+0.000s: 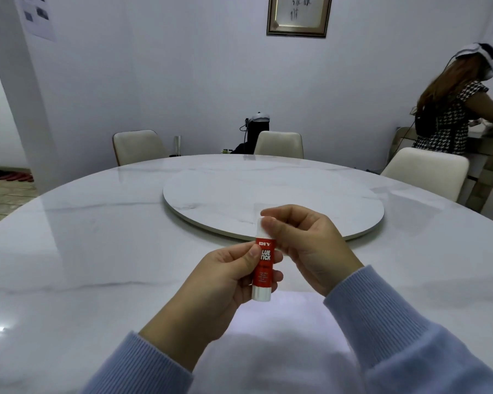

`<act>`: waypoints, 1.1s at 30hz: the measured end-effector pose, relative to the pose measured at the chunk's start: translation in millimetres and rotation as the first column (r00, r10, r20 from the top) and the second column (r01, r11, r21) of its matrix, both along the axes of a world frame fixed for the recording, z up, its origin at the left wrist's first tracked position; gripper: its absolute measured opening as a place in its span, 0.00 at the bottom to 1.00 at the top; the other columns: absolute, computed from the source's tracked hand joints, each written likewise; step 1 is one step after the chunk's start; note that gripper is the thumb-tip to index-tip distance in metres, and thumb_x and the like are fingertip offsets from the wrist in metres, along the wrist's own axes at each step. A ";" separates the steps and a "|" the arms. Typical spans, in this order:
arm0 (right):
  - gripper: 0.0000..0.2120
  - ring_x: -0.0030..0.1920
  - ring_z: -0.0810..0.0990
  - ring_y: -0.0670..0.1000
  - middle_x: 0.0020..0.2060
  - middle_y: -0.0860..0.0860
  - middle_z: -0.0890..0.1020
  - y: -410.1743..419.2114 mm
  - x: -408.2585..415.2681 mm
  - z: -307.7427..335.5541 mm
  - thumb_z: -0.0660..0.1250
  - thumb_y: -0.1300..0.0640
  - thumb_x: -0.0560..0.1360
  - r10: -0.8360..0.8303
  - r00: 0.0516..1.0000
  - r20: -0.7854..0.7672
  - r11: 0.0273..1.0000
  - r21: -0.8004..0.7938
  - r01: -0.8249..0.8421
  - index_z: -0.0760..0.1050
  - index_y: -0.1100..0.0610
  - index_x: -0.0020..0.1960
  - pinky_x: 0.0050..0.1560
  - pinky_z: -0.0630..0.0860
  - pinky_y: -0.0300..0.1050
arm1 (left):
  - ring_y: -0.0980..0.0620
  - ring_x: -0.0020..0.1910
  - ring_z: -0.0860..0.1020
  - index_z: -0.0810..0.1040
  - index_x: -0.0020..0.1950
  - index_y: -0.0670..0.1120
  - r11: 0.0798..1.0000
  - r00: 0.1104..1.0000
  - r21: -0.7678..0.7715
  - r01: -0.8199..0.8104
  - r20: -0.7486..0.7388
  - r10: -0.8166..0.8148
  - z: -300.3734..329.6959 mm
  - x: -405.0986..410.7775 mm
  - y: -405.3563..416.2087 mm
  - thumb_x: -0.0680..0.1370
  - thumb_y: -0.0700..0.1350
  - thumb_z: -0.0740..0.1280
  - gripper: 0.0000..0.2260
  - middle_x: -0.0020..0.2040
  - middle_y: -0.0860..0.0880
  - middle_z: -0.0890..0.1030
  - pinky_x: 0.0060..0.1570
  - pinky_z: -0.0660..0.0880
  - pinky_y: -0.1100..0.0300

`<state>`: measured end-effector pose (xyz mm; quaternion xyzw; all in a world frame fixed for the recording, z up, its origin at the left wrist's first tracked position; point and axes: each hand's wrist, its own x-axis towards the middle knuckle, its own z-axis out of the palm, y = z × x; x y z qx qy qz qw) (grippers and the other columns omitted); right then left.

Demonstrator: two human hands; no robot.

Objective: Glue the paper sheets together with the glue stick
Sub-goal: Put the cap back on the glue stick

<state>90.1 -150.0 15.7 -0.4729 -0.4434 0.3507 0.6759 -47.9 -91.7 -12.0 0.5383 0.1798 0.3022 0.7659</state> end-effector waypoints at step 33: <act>0.10 0.33 0.78 0.43 0.40 0.47 0.82 7.5 -3.4 -14.6 0.72 0.57 0.71 -0.379 0.741 0.554 0.912 0.091 0.399 0.79 0.47 0.51 0.37 0.75 0.32 | 0.55 0.41 0.78 0.83 0.52 0.51 0.893 0.946 0.396 -0.212 -0.145 0.289 -18.3 29.8 21.2 0.80 0.41 0.61 0.11 0.38 0.51 0.82 0.55 0.76 0.54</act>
